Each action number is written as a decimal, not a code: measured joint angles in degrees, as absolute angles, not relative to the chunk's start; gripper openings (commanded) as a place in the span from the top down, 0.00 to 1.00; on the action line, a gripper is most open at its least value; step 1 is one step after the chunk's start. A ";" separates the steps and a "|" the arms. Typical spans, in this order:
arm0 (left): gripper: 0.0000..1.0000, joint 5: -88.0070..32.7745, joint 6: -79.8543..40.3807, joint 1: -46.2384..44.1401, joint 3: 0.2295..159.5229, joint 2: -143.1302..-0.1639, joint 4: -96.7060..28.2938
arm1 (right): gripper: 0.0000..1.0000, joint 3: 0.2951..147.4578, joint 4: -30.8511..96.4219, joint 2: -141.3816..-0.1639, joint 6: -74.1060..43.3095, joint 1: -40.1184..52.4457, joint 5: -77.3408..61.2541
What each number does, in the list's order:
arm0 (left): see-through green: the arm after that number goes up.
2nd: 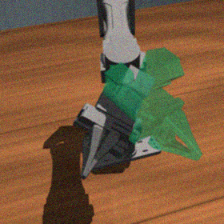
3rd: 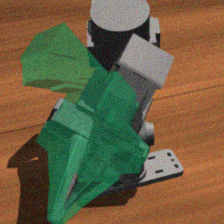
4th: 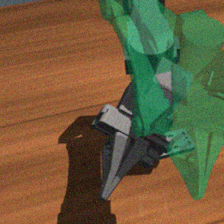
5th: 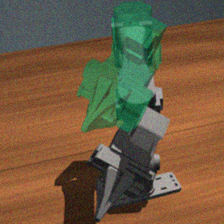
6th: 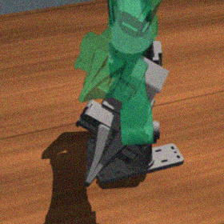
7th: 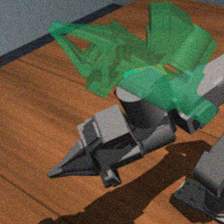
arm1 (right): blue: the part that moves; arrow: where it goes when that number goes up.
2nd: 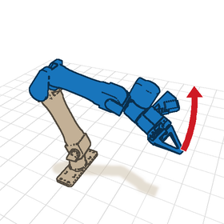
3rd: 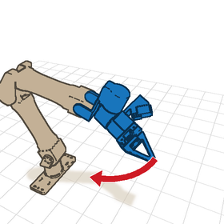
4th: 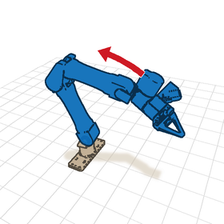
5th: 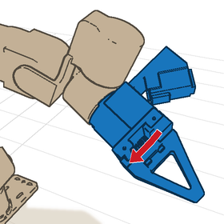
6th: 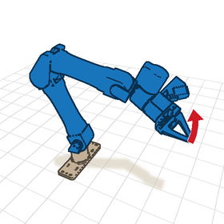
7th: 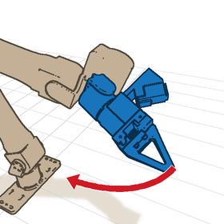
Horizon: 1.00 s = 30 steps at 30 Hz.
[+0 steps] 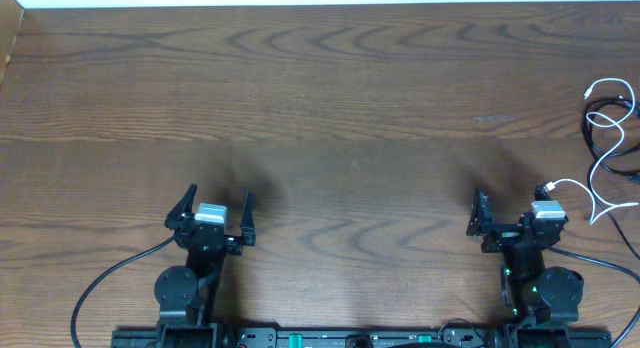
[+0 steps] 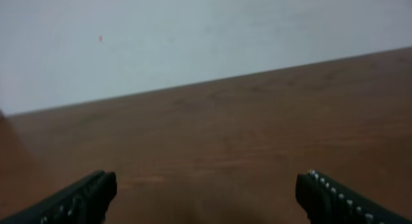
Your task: Untangle cables
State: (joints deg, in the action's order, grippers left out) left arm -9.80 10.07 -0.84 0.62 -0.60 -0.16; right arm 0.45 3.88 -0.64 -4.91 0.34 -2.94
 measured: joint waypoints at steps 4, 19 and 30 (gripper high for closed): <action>0.06 -8.36 6.98 -0.84 0.89 -0.58 -0.91 | 0.01 0.45 3.88 -0.62 -4.91 0.34 -2.96; 0.06 -7.73 3.22 -0.84 0.95 -0.58 -1.08 | 0.01 0.45 3.88 -0.62 -4.91 0.34 -2.94; 0.06 -7.73 1.26 -0.84 0.95 -0.58 -1.08 | 0.01 0.45 3.88 -0.62 -4.91 0.34 -2.94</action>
